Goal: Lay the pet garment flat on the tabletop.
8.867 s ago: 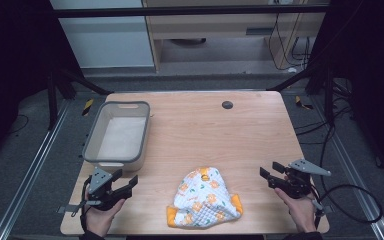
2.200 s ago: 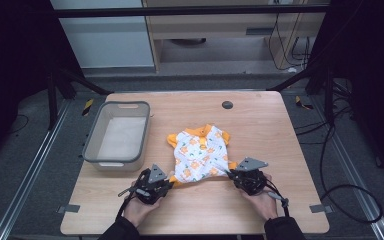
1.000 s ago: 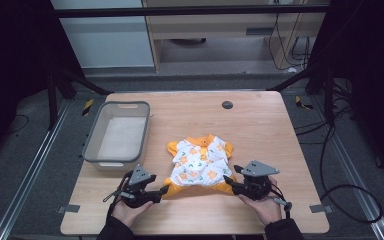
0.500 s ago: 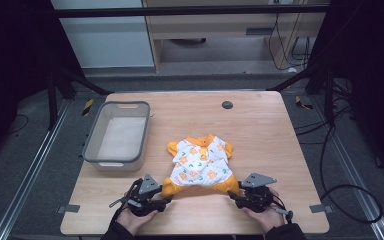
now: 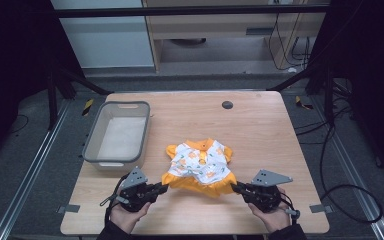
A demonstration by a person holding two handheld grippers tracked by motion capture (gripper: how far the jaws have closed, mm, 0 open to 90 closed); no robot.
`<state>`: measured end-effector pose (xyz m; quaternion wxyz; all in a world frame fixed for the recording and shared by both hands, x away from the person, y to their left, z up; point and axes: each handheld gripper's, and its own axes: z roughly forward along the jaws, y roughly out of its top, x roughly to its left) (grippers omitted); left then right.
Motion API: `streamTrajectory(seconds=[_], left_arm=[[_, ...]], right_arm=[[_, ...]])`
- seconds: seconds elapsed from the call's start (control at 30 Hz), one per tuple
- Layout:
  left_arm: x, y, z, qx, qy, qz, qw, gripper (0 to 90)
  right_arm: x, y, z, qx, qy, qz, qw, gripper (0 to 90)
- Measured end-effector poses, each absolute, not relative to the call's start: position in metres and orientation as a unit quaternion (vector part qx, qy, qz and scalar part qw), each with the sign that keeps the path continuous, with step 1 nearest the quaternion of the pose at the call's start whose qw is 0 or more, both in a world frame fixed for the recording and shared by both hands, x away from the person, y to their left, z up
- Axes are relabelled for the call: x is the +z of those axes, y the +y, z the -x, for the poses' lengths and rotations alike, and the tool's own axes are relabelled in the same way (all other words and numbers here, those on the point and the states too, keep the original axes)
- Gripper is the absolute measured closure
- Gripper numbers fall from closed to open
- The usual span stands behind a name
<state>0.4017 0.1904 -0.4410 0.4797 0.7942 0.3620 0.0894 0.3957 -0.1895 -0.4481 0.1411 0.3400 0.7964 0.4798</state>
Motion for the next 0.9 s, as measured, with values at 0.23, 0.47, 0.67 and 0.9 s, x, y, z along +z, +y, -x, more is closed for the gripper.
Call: streamTrajectory(seconds=[0.23, 0.47, 0.67, 0.9], left_arm=[[-0.449, 0.190, -0.412, 0.086, 0.377, -0.799, 0.461, 80.0], [-0.466, 0.183, -0.433, 0.123, 0.391, -0.814, 0.411, 71.1], [-0.466, 0.187, -0.431, 0.151, 0.394, -0.809, 0.411, 60.3], [-0.440, 0.194, -0.414, 0.187, 0.378, -0.783, 0.457, 58.3]], right_arm=[[-0.453, -0.193, -0.409, 0.482, 0.783, -0.369, 0.135, 78.9], [-0.477, -0.184, -0.440, 0.440, 0.785, -0.404, 0.165, 69.3], [-0.475, -0.183, -0.437, 0.444, 0.782, -0.395, 0.187, 64.2], [-0.457, -0.183, -0.424, 0.485, 0.765, -0.371, 0.205, 71.6]])
